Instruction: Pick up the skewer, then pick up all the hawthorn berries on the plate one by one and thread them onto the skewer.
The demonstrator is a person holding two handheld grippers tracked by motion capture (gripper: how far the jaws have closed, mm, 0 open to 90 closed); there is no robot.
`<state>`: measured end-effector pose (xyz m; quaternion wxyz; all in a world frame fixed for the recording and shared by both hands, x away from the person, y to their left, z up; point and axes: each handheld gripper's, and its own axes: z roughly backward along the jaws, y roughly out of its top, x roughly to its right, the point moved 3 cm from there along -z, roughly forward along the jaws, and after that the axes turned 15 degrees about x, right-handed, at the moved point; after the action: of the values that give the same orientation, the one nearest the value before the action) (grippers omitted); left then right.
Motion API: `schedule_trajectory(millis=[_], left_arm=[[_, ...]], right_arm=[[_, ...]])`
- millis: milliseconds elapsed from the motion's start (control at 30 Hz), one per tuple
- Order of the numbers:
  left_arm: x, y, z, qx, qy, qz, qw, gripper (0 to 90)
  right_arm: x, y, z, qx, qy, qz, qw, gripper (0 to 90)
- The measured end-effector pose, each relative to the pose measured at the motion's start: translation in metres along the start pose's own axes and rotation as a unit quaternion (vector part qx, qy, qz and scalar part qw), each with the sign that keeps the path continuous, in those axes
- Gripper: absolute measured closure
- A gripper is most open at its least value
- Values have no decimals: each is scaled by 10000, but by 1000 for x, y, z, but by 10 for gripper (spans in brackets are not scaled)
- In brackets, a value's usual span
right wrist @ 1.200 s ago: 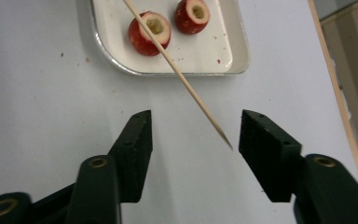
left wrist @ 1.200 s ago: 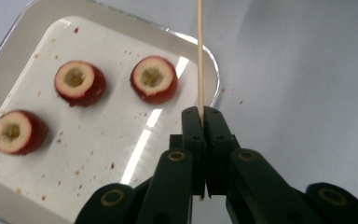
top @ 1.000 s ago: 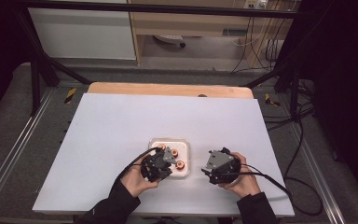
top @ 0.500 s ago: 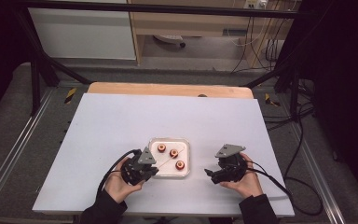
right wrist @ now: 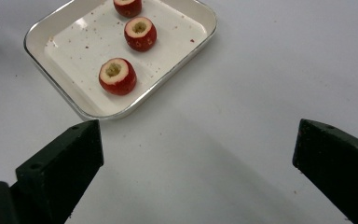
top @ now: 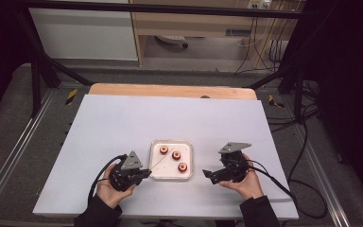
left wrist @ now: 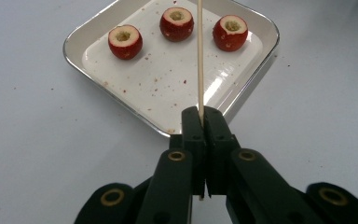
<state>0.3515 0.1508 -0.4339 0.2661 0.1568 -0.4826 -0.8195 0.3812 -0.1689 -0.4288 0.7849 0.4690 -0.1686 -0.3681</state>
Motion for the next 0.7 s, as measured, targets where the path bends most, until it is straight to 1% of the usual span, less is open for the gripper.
schedule_trajectory(millis=[67,167,200,333,367,467,567,700], left_arm=[[-1,-2,3,35,11,28,10000,886],[-2,-4,5,83,8,61,9999,886],[-2,-5,5,91,3,72,9999,886],[-3,-8,6,115,3,92,9999,885],[-3,-9,7,124,3,97,9999,885],[-4,-11,8,155,-4,155,9998,885],[-5,-12,9,185,4,156,9997,885],[-4,-13,9,174,10,152,9997,885]], right_arm=[[-3,3,-1,-12,-15,-12,10000,11],[-7,8,-3,4,79,-31,10000,9],[-9,10,-5,1,92,-77,9999,9],[-14,15,-10,-106,73,-29,9999,9],[-15,16,-12,-91,58,-9,9999,9],[-19,20,-16,-162,66,-58,9998,9],[-23,23,-21,-185,111,-87,9997,10],[-27,27,-28,-299,120,-5,9995,10]])
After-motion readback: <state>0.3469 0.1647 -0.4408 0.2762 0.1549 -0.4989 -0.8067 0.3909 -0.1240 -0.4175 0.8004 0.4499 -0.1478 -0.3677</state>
